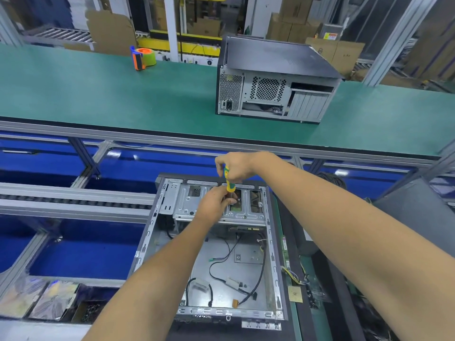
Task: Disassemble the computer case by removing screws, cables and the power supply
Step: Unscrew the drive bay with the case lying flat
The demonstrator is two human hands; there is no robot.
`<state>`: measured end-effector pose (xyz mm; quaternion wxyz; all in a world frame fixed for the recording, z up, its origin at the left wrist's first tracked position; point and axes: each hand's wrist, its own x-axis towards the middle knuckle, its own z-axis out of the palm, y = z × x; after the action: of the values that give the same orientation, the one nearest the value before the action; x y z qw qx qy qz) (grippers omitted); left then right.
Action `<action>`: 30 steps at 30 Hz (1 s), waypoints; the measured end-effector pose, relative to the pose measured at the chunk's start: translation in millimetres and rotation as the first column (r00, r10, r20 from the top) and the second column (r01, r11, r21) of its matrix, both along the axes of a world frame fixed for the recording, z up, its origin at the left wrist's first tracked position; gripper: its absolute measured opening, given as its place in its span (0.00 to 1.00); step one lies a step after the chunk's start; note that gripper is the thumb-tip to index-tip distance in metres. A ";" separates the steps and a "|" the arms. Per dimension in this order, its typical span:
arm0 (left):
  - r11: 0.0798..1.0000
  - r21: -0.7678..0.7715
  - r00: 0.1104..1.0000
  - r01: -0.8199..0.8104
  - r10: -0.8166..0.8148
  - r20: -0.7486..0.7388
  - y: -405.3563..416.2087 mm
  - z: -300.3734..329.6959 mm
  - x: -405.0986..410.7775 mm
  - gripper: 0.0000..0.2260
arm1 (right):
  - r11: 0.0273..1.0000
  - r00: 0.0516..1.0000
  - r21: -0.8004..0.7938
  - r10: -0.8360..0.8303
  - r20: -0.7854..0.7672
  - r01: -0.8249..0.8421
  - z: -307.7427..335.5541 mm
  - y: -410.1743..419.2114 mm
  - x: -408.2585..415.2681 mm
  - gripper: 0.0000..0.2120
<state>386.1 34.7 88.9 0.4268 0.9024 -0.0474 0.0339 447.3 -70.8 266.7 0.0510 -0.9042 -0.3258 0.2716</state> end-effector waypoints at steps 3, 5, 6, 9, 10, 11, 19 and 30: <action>1.000 0.010 1.000 -0.005 0.005 -0.007 -0.3 -1.0 0.7 0.03 | 0.994 0.972 -0.096 -0.021 0.235 0.045 -1.7 -0.5 2.6 0.09; 1.000 0.006 1.000 -0.007 0.007 -0.017 -0.2 -1.1 1.5 0.05 | 0.992 0.967 -0.107 -0.032 0.253 0.061 -1.8 -0.8 4.3 0.10; 1.000 0.000 1.000 -0.012 0.012 -0.024 -0.1 -1.2 1.5 0.06 | 0.992 0.973 -0.118 -0.022 0.232 0.051 -0.3 -0.7 4.9 0.10; 0.999 -0.024 0.999 -0.020 0.019 -0.043 0.3 -1.9 1.4 0.09 | 0.990 0.983 -0.142 0.031 0.178 -0.006 5.1 -1.2 6.0 0.06; 0.999 -0.028 0.999 -0.019 0.018 -0.043 0.6 -2.5 1.6 0.09 | 0.993 0.985 -0.112 0.051 0.166 -0.033 6.3 -1.9 5.2 0.04; 0.999 -0.034 0.999 -0.016 0.015 -0.043 0.7 -2.9 1.9 0.09 | 0.996 0.986 -0.061 0.067 0.155 -0.058 5.6 -3.0 4.9 0.05; 0.999 -0.039 0.999 -0.015 0.013 -0.052 0.4 -0.9 2.0 0.05 | 0.993 0.945 -0.109 0.083 0.317 -0.051 -2.6 -8.3 4.1 0.08; 0.994 -0.096 0.997 -0.048 0.042 -0.068 0.3 -2.2 1.8 0.07 | 0.996 0.983 0.058 0.055 0.177 -0.066 -3.8 -10.7 7.7 0.10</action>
<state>387.9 35.0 86.7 0.4710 0.8819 -0.0113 0.0159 455.0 -81.5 263.0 0.0426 -0.9121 -0.3650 0.1818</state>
